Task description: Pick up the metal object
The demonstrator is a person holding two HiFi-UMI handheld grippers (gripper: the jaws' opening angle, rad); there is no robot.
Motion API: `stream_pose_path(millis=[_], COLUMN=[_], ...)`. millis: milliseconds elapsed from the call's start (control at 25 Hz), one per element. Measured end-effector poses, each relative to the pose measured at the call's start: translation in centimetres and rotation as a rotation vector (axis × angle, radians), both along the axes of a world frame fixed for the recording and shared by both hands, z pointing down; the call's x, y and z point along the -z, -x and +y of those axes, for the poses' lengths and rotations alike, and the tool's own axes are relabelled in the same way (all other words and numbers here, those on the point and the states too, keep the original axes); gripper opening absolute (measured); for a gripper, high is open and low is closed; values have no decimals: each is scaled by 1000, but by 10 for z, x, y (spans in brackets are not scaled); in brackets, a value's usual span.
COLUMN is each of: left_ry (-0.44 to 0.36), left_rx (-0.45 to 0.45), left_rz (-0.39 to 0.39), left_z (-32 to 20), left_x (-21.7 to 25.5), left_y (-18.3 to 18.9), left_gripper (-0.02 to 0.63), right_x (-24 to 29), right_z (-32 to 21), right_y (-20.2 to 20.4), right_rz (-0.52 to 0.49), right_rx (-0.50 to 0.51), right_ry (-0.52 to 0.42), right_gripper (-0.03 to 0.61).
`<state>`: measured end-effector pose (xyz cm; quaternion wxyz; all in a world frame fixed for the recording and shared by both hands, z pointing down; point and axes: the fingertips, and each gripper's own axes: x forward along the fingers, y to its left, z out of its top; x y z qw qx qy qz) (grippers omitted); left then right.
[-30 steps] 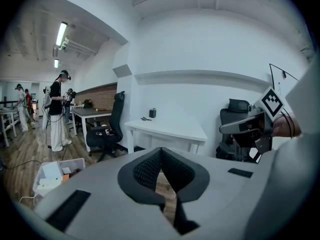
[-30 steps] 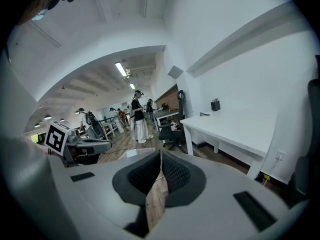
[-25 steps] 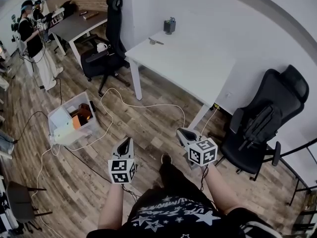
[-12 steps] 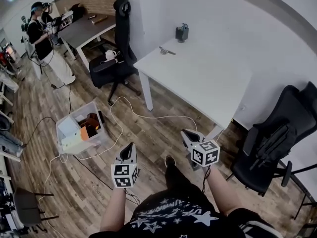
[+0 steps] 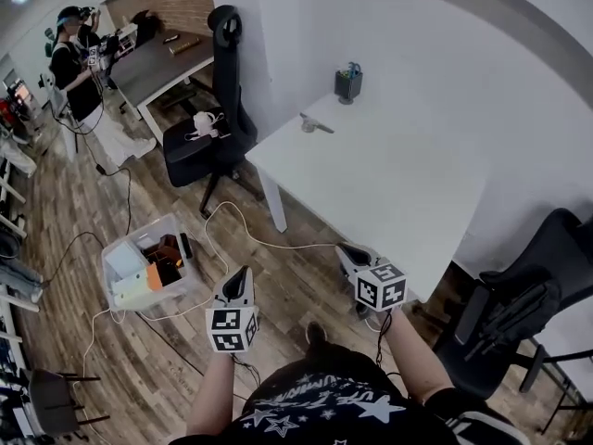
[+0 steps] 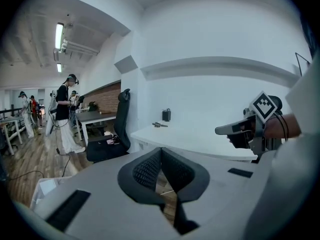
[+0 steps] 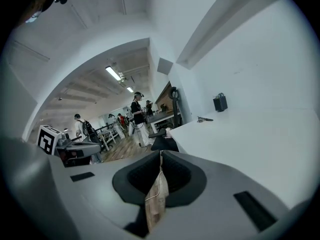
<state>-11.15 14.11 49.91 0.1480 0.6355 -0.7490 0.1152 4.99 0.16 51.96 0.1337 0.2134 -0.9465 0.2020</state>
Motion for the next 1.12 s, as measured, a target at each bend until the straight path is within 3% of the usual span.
stream_pose_path(millis=[280,560,880,1120], left_ry=[-21,-15,-8,-13], left_rx=[-4,-51,-123,-219], left_rz=[1,-6,9,23], left_z=[-98,-156,-234,-307], left_x=[8,6,-13,-19], left_y=[17,28,54,94], left_gripper=[20,20,20,20], right_x=[-3,-9,-24,-30], right_z=[-88,-134,-196,-249], right_y=[10,18,22,51], right_rz=[6,15,37,58], right_rx=[-10,-35,-126,-220], right_ry=[7,17,19,20], right_gripper=[49,49,49,49])
